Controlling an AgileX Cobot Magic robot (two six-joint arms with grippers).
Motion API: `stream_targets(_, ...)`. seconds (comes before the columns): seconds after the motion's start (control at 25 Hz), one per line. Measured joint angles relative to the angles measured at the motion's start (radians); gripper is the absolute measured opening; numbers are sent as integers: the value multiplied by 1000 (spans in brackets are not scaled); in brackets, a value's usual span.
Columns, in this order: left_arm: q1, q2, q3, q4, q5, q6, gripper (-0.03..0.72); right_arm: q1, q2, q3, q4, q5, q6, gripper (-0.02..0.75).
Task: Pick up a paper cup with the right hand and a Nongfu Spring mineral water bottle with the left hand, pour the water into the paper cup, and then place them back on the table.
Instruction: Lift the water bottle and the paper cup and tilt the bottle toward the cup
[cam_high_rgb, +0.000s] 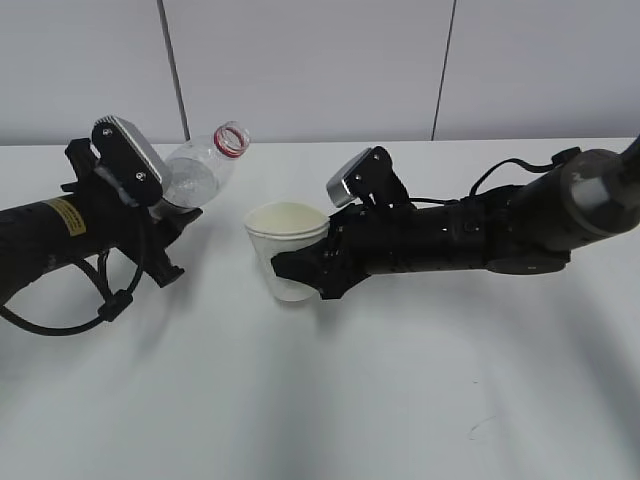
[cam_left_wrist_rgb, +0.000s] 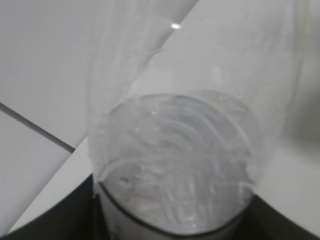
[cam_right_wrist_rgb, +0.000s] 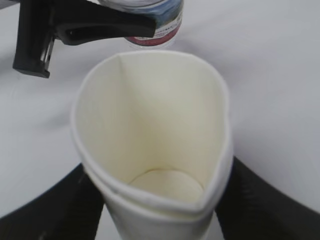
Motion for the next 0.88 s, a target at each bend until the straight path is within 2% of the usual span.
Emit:
stream_targets(0.24, 0, 0, 1, -9, 4, 87, 387, 17, 0, -30, -14, 49, 4, 476)
stream_targets(0.68, 0, 0, 1, -103, -3, 311, 386, 17, 0, -38, -17, 75, 6, 476)
stream_targets(0.88, 0, 0, 2, -137, -21, 378, 386, 17, 0, -42, -17, 75, -7, 476)
